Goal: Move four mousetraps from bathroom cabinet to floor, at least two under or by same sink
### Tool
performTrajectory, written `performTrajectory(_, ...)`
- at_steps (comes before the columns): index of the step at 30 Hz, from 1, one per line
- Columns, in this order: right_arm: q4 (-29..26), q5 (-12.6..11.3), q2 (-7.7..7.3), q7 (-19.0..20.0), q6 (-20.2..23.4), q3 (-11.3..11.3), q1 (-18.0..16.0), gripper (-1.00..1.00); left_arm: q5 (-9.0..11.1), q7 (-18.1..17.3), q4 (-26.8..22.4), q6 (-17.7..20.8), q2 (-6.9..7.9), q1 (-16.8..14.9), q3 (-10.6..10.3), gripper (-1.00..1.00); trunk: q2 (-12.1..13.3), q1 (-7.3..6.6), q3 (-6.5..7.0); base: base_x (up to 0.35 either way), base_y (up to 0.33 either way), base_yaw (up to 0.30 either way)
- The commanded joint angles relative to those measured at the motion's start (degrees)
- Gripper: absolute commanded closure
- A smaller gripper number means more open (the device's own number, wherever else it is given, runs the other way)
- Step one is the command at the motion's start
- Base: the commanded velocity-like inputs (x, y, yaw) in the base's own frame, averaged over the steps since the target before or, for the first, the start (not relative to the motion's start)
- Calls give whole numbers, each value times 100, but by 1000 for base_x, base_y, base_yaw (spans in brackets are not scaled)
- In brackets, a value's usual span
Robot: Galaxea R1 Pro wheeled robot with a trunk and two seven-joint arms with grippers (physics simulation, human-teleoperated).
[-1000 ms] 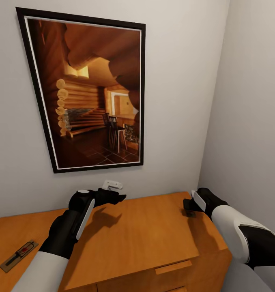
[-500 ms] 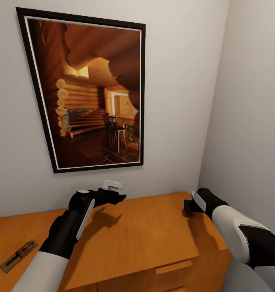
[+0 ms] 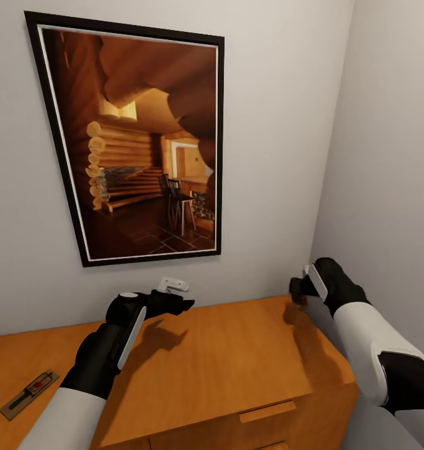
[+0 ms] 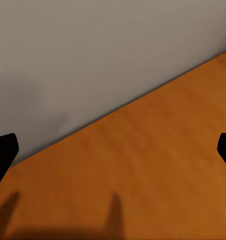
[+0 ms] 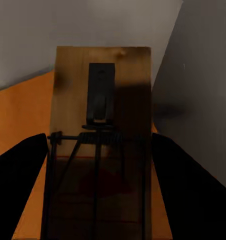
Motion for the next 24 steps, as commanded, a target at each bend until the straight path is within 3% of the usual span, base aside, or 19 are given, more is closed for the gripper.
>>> performTrajectory(1,-81,-27,2,-34,82,-12,-3,100,-37,-35,-5,22,-2,-6,4,-100,-5,1,-8,0,0,0)
performTrajectory(6,-317,-14,8,-35,271,-1,-3,100,-38,-35,-7,21,-2,-8,5,-100,-5,1,-8,0,0,0)
performTrajectory(24,-555,-47,8,30,306,22,-1,100,-49,74,-18,22,-2,-8,-1,-100,-5,1,-8,0,0,0)
